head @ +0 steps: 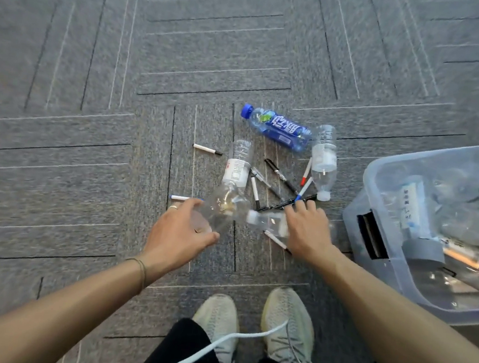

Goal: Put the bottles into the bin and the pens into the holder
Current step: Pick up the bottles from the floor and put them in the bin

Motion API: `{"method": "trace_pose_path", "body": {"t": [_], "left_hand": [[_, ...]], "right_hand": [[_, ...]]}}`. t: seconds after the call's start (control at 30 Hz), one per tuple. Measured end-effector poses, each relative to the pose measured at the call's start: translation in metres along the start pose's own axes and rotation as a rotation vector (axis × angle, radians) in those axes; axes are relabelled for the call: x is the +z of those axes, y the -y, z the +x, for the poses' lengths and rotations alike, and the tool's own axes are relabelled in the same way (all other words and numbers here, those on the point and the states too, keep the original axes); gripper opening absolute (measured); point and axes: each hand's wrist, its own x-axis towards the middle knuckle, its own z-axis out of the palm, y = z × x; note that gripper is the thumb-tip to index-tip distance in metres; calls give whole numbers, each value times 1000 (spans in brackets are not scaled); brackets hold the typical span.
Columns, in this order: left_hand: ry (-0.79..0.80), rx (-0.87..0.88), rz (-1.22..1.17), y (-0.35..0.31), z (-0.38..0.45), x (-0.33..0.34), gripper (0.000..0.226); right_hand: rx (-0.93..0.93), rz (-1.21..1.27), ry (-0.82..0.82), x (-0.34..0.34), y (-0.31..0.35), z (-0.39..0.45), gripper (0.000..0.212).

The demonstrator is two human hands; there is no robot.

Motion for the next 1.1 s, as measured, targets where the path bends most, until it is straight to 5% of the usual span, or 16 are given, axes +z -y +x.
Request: {"method": "trace_pose_path", "body": {"t": [0.3,0.43,0.6,0.73,0.9,1.03,1.1], "left_hand": [[-51,-53,-328,-72,-29,-38,68],[-52,-23,-436,-117,-37,-50,80],[31,21,-618,-191,-40,-47,71],[190,-15,-699,-253,-43,-28,63],[435,-101,-829,-314,-46,15,62],[552,-139,-728,-329,-48,45,87],[570,-149,-716,-332,-51,51,71]], "right_hand": [[281,814,-250,-162,-24,-83,60],[466,846,-337,-190,-99,-129,60],[681,750,-234,-168,-173,-169,77],[785,732,-266,-156,-201,-189,56],[769,782,-343,-156,-218,-210,46],[708,806,-359,-161,-224,-221,49],[678,811,-374,-163,-226,-222,47]]}}
